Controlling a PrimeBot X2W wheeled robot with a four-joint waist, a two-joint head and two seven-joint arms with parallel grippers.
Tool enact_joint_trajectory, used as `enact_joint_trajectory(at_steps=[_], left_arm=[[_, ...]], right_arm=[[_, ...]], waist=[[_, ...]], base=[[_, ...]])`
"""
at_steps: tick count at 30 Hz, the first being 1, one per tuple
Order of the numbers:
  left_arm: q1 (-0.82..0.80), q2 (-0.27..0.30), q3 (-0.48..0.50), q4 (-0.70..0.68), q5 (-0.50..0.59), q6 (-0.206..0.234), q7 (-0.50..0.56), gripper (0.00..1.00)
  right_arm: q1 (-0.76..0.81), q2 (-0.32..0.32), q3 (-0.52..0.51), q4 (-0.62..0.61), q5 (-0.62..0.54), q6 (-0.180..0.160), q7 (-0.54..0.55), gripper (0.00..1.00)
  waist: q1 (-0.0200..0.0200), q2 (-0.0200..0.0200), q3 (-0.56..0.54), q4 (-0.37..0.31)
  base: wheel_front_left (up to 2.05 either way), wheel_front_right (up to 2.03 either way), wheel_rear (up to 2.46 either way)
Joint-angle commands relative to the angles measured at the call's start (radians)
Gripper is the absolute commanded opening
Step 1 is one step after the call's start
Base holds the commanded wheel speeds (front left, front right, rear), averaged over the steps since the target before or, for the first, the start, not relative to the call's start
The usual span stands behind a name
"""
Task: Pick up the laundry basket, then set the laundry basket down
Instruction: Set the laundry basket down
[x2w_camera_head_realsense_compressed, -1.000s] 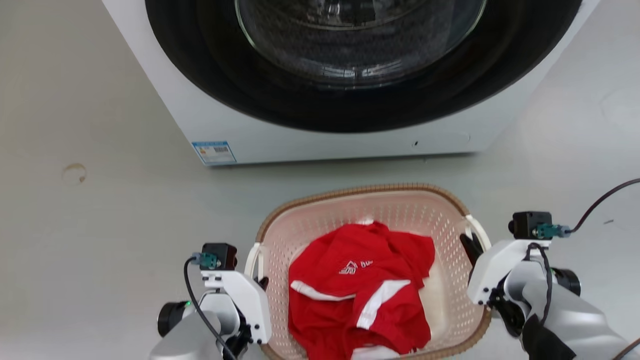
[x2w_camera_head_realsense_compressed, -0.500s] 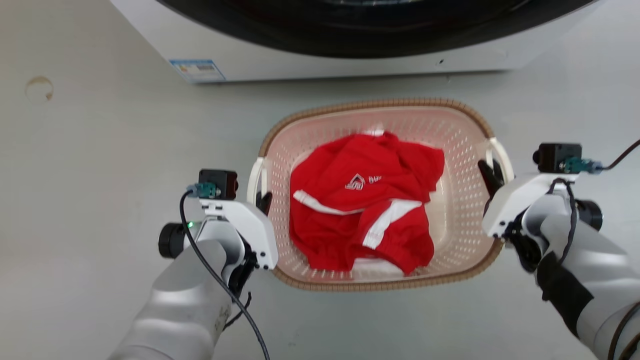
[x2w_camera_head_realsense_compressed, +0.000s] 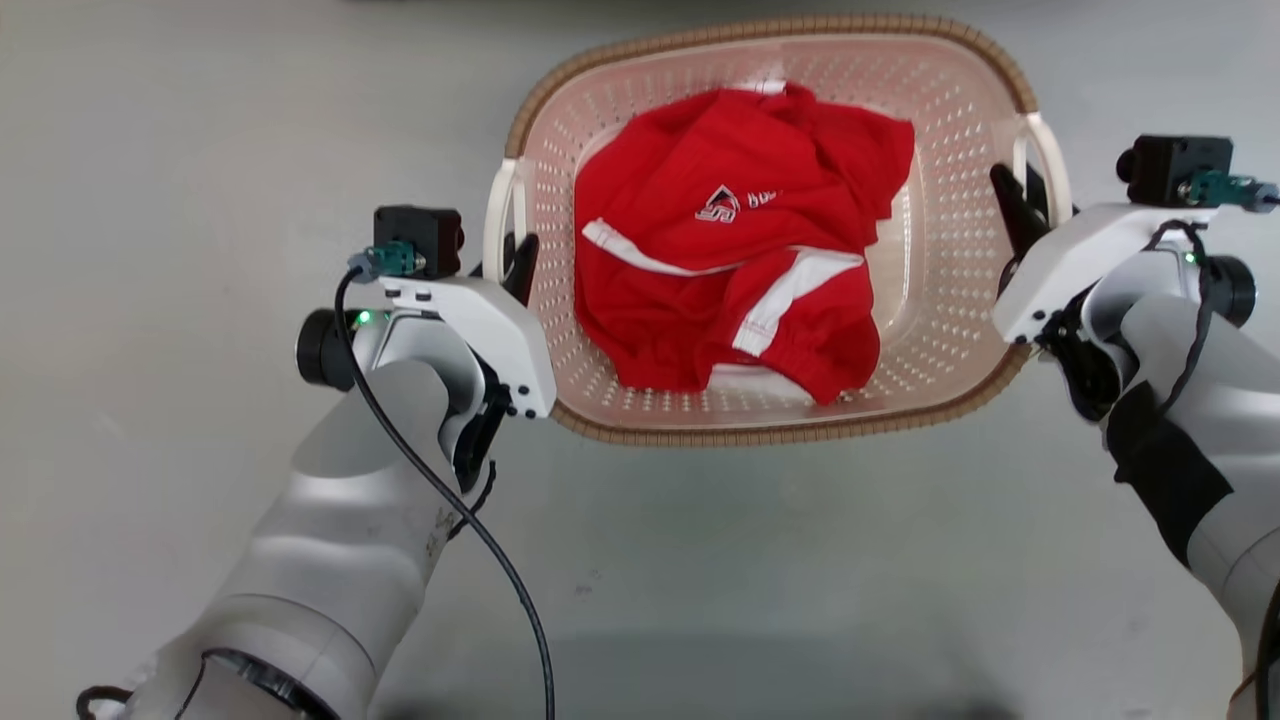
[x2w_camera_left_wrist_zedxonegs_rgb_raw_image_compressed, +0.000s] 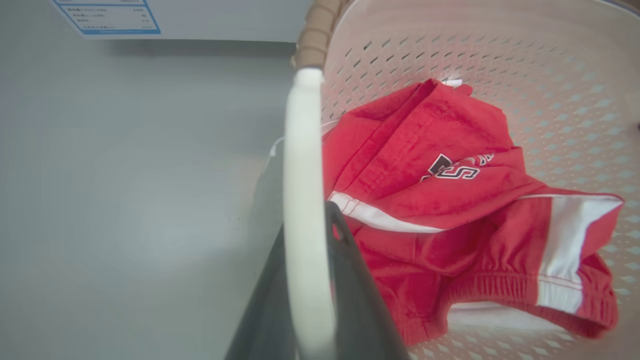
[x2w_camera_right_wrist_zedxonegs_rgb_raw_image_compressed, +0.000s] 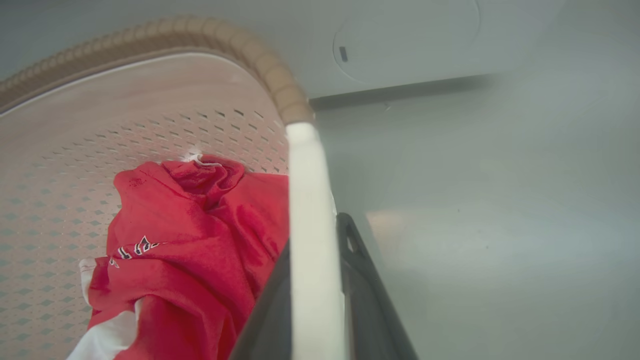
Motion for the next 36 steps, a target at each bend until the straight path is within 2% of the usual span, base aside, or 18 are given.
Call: enact_joint_trajectory(at_steps=[1,13,24,25,26,27,36], left_arm=[[0.002,0.094,0.016,0.026,0.011,0.018,-0.013,0.00],[-0.059,0.089,0.002,0.036,0.033,0.024,-0.055,0.00],[-0.068,0.078,0.002,0.040,0.037,0.021,-0.068,0.00],[-0.067,0.077,0.006,0.041,0.034,0.021,-0.068,0.00],[-0.068,0.077,0.011,0.042,0.029,0.022,-0.068,0.33],[-0.070,0.076,0.014,0.042,0.028,0.024,-0.069,1.00],[-0.074,0.078,0.040,0.001,0.043,0.026,-0.070,1.00]], right_arm=[[0.019,-0.089,-0.019,0.027,-0.011,-0.013,-0.023,0.00],[0.031,-0.120,-0.216,-0.060,-0.191,-0.013,-0.024,0.00],[0.089,-0.106,-0.350,-0.098,-0.315,-0.013,-0.024,0.00],[0.093,-0.104,-0.360,-0.106,-0.321,-0.013,-0.024,0.12],[0.096,-0.103,-0.367,-0.115,-0.329,-0.013,-0.024,0.87],[0.099,-0.102,-0.375,-0.130,-0.336,-0.013,-0.024,1.00],[0.127,-0.105,-0.418,-0.218,-0.392,-0.013,-0.024,1.00]], waist=[[0.0000,0.0000,0.034,-0.004],[0.0000,0.0000,0.108,-0.009],[0.0000,0.0000,0.124,-0.005],[0.0000,0.0000,0.124,-0.004],[0.0000,0.0000,0.125,-0.004],[0.0000,0.0000,0.126,-0.004],[0.0000,0.0000,0.137,-0.003]], base=[[0.00,0.00,0.00],[0.00,0.00,0.00],[0.00,0.00,0.00],[0.00,0.00,0.00],[0.00,0.00,0.00],[0.00,0.00,0.00],[0.00,0.00,0.00]])
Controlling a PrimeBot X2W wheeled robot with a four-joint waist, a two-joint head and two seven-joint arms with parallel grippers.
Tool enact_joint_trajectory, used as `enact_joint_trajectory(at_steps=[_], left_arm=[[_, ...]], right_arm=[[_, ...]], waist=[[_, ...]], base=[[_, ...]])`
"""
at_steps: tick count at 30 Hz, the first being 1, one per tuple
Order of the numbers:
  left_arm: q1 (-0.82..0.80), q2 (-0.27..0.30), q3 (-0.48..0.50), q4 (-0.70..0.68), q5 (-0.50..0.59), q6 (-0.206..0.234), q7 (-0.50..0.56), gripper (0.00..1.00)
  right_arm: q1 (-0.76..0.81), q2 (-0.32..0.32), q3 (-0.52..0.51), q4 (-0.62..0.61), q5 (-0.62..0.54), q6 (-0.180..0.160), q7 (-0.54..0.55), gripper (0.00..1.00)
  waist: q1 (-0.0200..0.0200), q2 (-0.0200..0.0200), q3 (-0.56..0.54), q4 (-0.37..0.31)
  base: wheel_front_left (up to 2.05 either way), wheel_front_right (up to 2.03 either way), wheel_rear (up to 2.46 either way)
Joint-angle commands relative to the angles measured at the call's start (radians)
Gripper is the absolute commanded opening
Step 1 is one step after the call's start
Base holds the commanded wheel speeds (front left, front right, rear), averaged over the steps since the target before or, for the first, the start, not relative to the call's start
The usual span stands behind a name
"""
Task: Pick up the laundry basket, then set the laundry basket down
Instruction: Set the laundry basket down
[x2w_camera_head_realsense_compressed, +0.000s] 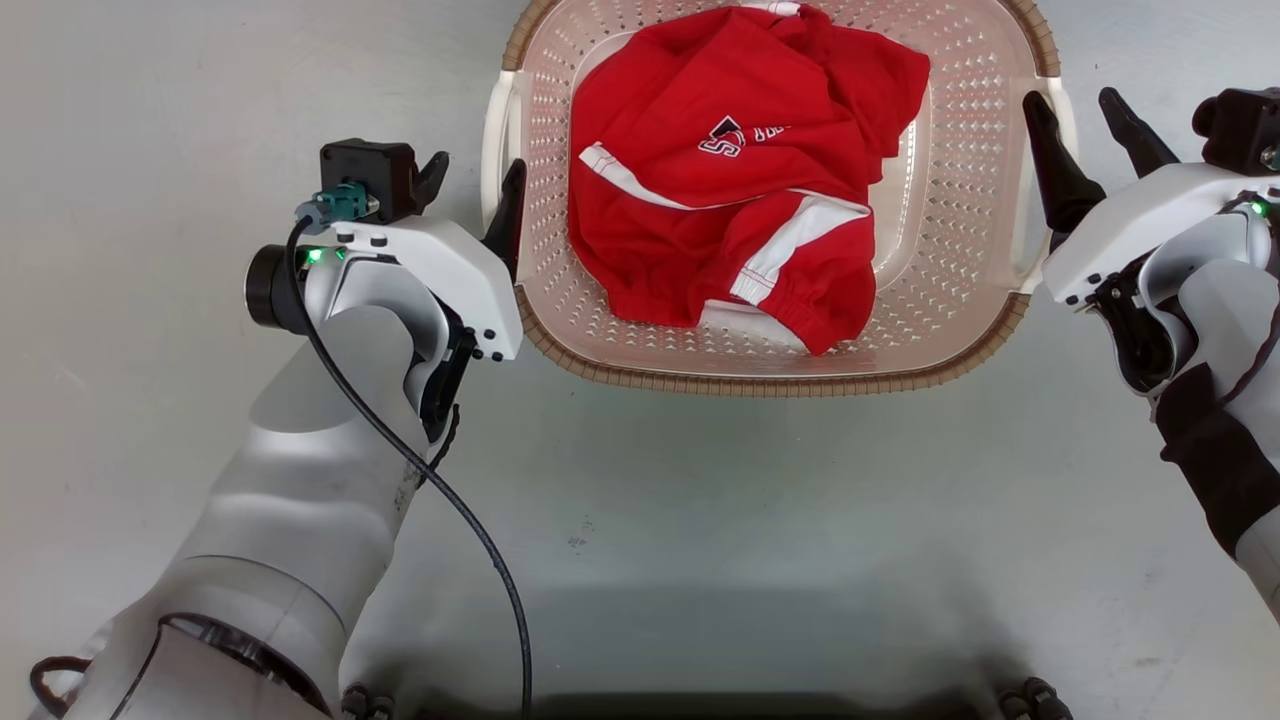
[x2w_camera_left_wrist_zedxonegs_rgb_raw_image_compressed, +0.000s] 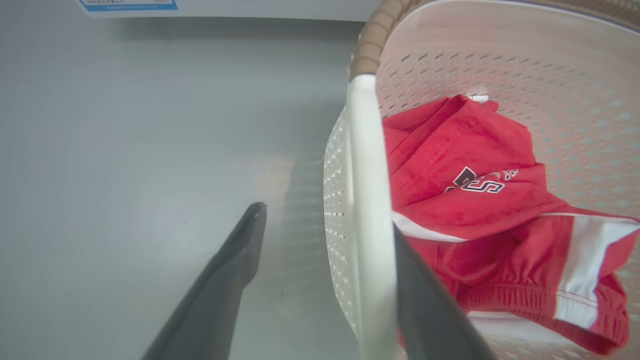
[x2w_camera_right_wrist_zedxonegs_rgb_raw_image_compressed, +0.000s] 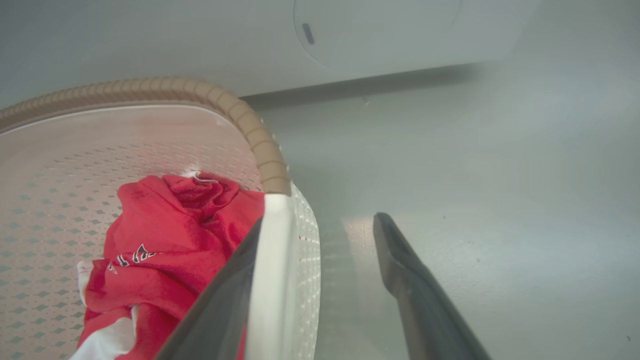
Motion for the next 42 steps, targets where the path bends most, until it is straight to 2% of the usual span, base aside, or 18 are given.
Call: enact_joint_trajectory(at_steps=[1,7,12,21,42], left_arm=[[0.005,0.046,0.023,-0.004,0.009,0.016,-0.010,1.00],[0.010,0.043,0.039,-0.008,0.019,0.013,-0.011,1.00],[0.012,0.036,0.059,-0.013,0.013,-0.005,-0.011,1.00],[0.027,0.031,0.098,-0.055,0.001,-0.034,-0.011,1.00],[0.079,0.050,0.156,-0.063,0.062,-0.035,-0.011,1.00]], right_arm=[[0.064,-0.023,-0.009,-0.011,-0.012,-0.004,-0.015,1.00],[0.080,-0.018,-0.011,-0.043,-0.019,-0.004,-0.015,1.00],[0.097,-0.026,0.049,-0.109,0.054,-0.004,-0.015,1.00],[0.085,-0.053,0.109,-0.143,0.119,-0.004,-0.015,1.00],[0.075,-0.052,0.127,-0.098,0.131,-0.004,-0.015,1.00]], waist=[[0.0000,0.0000,0.001,0.000],[0.0000,0.0000,0.000,0.000],[0.0000,0.0000,0.001,0.000],[0.0000,0.0000,0.006,0.000],[0.0000,0.0000,-0.076,-0.004]], base=[[0.00,0.00,0.00],[0.00,0.00,0.00],[0.00,0.00,0.00],[0.00,0.00,0.00],[0.00,0.00,0.00]])
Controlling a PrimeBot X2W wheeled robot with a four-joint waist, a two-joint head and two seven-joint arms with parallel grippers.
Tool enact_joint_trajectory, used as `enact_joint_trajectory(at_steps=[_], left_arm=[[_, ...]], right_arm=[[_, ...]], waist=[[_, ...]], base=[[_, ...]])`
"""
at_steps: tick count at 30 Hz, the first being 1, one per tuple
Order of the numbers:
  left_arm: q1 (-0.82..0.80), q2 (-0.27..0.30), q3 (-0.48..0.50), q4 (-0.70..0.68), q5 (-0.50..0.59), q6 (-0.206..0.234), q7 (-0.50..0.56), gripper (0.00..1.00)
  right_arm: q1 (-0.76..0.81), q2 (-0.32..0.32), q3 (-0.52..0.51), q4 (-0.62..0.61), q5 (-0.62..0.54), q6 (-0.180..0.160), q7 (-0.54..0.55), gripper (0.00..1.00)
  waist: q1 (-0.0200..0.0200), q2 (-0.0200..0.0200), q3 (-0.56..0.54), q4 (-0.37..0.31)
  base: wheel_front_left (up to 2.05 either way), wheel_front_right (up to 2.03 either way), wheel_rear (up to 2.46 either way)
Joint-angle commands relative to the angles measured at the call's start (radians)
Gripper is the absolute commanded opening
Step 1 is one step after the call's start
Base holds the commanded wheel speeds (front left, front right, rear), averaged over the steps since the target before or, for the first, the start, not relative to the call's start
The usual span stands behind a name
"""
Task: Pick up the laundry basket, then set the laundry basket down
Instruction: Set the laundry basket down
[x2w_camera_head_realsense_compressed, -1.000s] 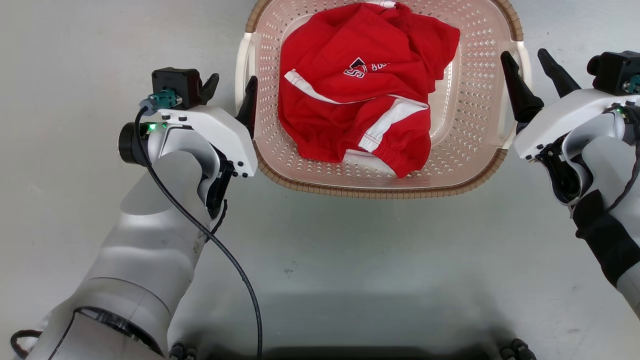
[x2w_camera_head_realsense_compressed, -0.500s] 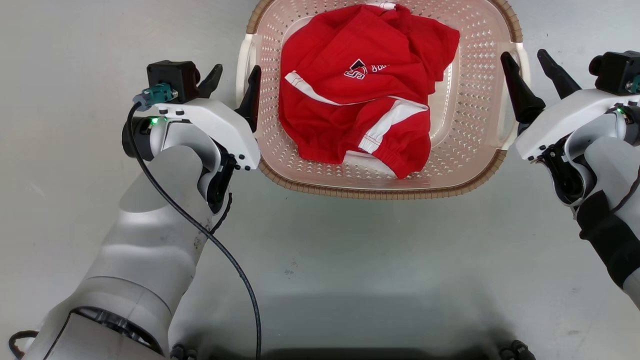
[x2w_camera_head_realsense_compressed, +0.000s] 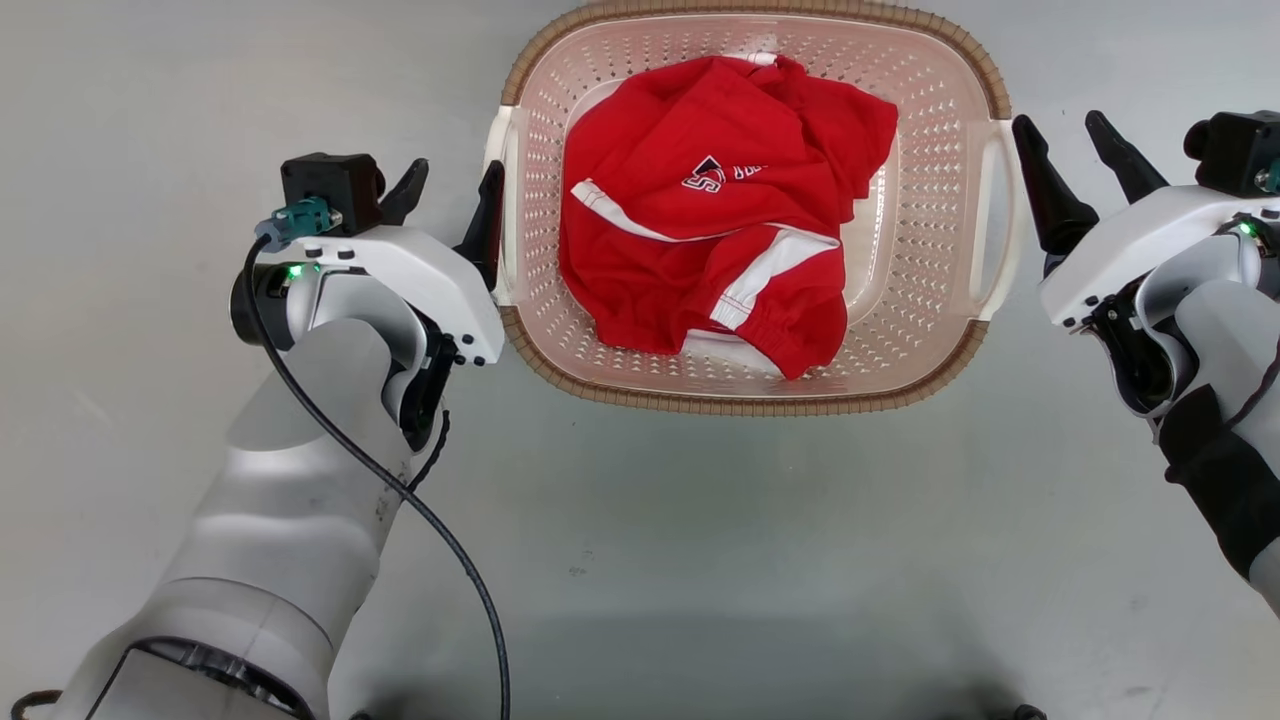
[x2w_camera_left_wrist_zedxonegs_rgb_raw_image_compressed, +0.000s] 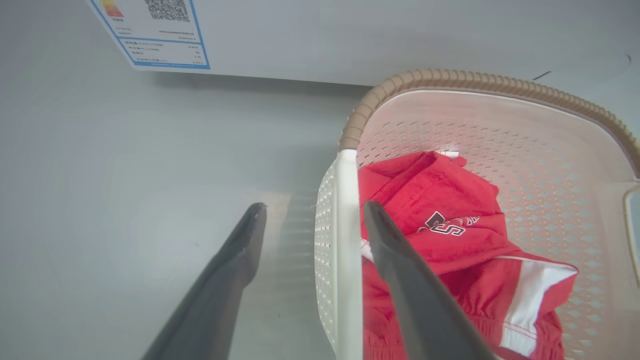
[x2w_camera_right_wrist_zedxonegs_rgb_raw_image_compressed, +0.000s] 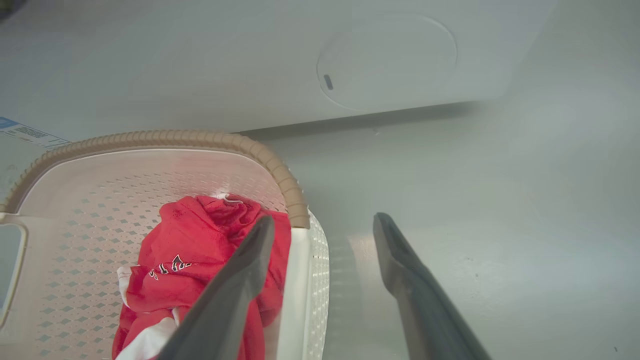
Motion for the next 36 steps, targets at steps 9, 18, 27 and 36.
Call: enact_joint_trajectory(at_steps=[9,18,27,36], left_arm=[[0.086,0.032,0.055,0.013,0.024,-0.001,-0.010,1.00],[0.167,0.057,0.121,-0.065,0.063,0.012,-0.010,1.00],[0.390,0.090,0.210,-0.217,0.147,0.022,-0.010,1.00],[0.589,0.102,0.276,-0.342,0.212,0.019,-0.010,1.00]], right_arm=[[0.066,0.001,-0.012,-0.008,-0.039,-0.004,-0.014,1.00],[0.123,-0.016,-0.057,-0.097,-0.086,-0.004,-0.014,1.00],[0.278,-0.021,-0.136,-0.223,-0.175,-0.004,-0.014,1.00],[0.454,-0.026,-0.212,-0.327,-0.238,-0.004,-0.014,1.00]], waist=[[0.0000,0.0000,-0.090,-0.003],[0.0000,0.0000,-0.226,0.001],[0.0000,0.0000,-0.449,-0.002],[0.0000,0.0000,-0.656,0.009]], base=[[0.00,0.00,0.00],[0.00,0.00,0.00],[0.00,0.00,0.00],[0.00,0.00,0.00]])
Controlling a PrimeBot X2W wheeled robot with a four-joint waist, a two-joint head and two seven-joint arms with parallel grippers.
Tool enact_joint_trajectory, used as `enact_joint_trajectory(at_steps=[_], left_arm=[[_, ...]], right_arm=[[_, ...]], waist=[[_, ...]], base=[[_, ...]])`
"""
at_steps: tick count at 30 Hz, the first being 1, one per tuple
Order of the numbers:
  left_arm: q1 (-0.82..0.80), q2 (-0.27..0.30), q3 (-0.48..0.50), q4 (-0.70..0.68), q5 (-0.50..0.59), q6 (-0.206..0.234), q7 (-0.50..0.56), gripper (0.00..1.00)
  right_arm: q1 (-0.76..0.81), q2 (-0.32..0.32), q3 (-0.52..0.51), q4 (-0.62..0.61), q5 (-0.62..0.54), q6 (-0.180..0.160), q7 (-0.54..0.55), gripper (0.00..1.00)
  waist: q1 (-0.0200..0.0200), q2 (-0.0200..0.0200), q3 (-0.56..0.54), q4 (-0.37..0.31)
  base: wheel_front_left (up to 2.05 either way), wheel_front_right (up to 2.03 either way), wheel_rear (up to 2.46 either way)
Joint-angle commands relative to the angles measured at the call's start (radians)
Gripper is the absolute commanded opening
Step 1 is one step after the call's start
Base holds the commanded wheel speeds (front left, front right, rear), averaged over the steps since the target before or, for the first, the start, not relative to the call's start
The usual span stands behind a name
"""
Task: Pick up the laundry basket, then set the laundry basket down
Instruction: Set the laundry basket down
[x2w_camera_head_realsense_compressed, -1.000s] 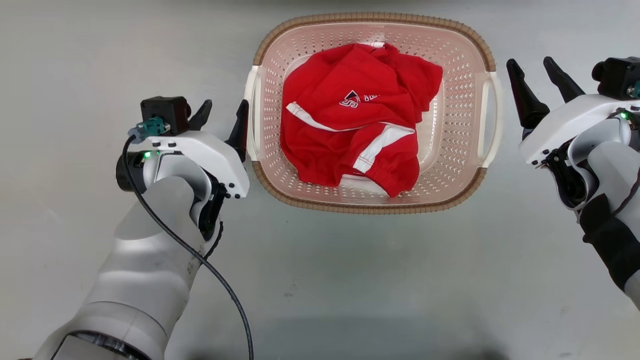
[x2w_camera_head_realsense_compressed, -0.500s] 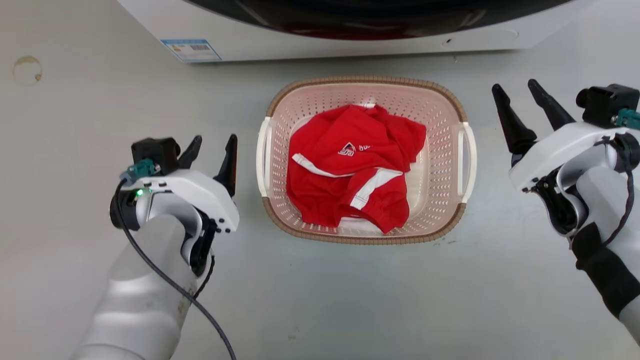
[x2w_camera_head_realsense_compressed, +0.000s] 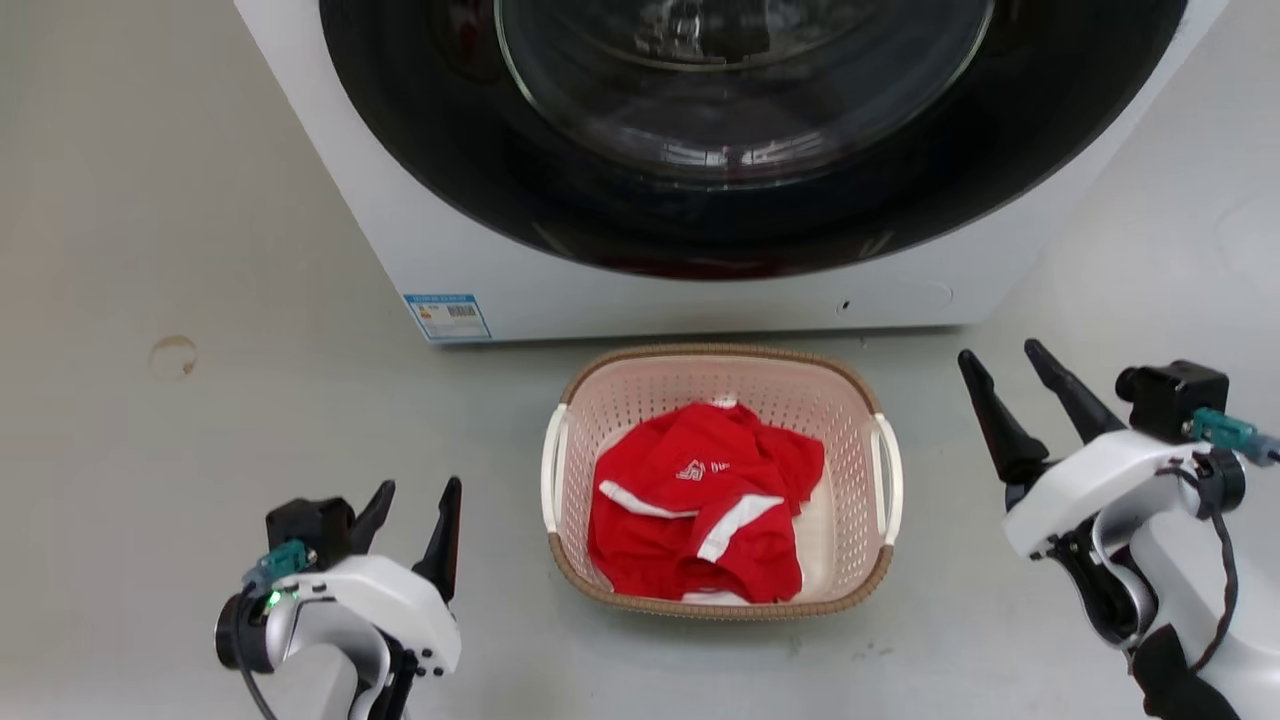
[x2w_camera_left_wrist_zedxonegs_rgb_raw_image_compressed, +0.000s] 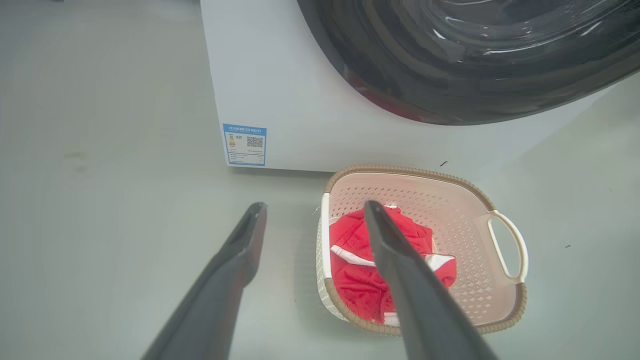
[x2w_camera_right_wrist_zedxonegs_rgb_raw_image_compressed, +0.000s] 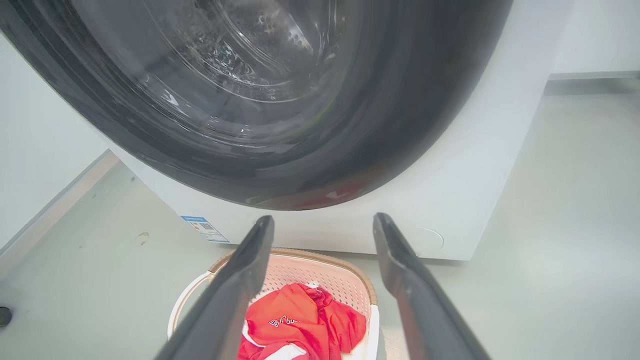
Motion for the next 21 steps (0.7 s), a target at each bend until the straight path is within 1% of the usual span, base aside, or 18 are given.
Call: enact_joint_trajectory(at_steps=[1,6,12,17,21], left_arm=[[0.032,0.037,0.037,-0.029,0.015,0.002,-0.010,1.00],[0.127,0.061,0.062,-0.076,0.032,0.001,-0.010,1.00],[0.230,0.086,0.089,-0.136,0.026,0.011,-0.010,1.00],[0.297,0.100,0.102,-0.229,0.017,0.045,-0.007,1.00],[0.367,0.114,0.112,-0.363,0.016,0.098,0.016,1.00]], right_arm=[[0.036,-0.014,0.000,-0.029,-0.010,-0.003,-0.014,1.00],[0.117,-0.026,-0.024,-0.050,-0.018,-0.003,-0.014,1.00],[0.212,-0.037,-0.091,-0.076,-0.018,-0.003,-0.014,1.00],[0.278,-0.056,-0.166,-0.114,-0.034,-0.003,-0.014,1.00],[0.328,-0.067,-0.245,-0.155,-0.059,-0.003,-0.014,1.00]], waist=[[0.0000,0.0000,-0.112,0.007],[0.0000,0.0000,-0.209,0.007],[0.0000,0.0000,-0.292,0.011],[0.0000,0.0000,-0.319,0.022],[0.0000,0.0000,-0.331,0.032]], base=[[0.00,0.00,0.00],[0.00,0.00,0.00],[0.00,0.00,0.00],[0.00,0.00,0.00],[0.00,0.00,0.00]])
